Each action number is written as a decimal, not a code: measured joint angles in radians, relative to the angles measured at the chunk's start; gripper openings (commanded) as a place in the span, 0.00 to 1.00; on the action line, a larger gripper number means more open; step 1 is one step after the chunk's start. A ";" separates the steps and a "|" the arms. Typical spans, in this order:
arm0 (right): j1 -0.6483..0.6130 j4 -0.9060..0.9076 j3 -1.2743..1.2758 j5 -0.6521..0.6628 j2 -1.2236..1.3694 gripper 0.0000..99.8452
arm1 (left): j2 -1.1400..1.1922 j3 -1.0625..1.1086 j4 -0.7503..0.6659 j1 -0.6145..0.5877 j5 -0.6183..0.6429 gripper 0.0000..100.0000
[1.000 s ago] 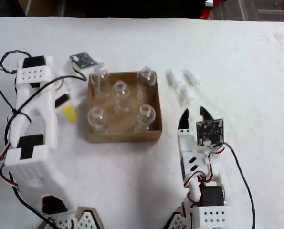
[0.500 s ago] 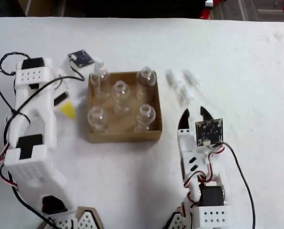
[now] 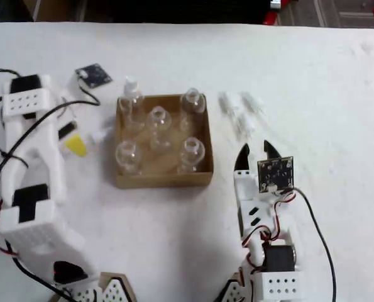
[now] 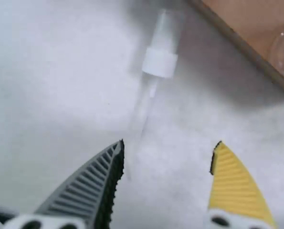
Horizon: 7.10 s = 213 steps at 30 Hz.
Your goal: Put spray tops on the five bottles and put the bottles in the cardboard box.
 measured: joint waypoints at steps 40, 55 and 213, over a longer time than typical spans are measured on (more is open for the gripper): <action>0.000 0.000 0.008 0.000 0.000 0.13 | -0.048 0.512 -0.707 0.184 0.055 0.27; 0.000 -0.020 0.008 0.000 0.000 0.13 | 0.178 0.161 -0.390 0.183 0.009 0.13; 0.000 -0.025 0.008 0.000 0.000 0.13 | 0.258 -0.606 -0.064 0.353 1.132 0.14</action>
